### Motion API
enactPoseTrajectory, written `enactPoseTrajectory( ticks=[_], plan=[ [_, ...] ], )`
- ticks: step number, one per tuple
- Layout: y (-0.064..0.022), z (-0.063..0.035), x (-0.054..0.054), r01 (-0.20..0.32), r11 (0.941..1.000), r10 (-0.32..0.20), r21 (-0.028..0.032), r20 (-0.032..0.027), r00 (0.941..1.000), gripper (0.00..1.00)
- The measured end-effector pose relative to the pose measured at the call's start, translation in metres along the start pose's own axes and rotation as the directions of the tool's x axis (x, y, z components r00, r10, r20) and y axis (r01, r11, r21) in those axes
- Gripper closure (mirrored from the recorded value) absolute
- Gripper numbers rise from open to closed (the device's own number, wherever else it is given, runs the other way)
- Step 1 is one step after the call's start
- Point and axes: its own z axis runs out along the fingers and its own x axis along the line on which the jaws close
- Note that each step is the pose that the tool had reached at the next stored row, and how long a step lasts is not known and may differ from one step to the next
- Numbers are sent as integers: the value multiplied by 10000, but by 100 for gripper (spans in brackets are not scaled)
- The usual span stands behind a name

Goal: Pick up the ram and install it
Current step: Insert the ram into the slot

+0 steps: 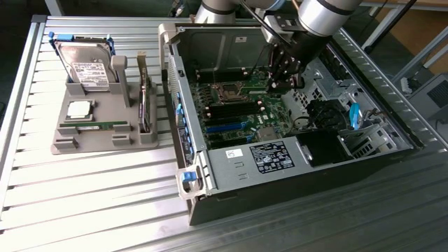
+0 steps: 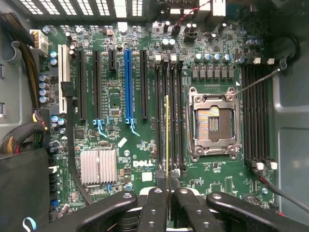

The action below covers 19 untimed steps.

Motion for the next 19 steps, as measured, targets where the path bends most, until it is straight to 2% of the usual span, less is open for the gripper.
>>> enactPoseTrajectory(
  ticks=[12, 14, 19],
  plan=[
    [-1, 76, 7, -1, 10000, 1, 1, 0, 10000, 89],
    [21, 91, 9, -1, 10000, 1, 1, 1, 10000, 89],
    [146, 160, 18, 0, 10000, 0, 0, 1, 10000, 89]
  ],
)
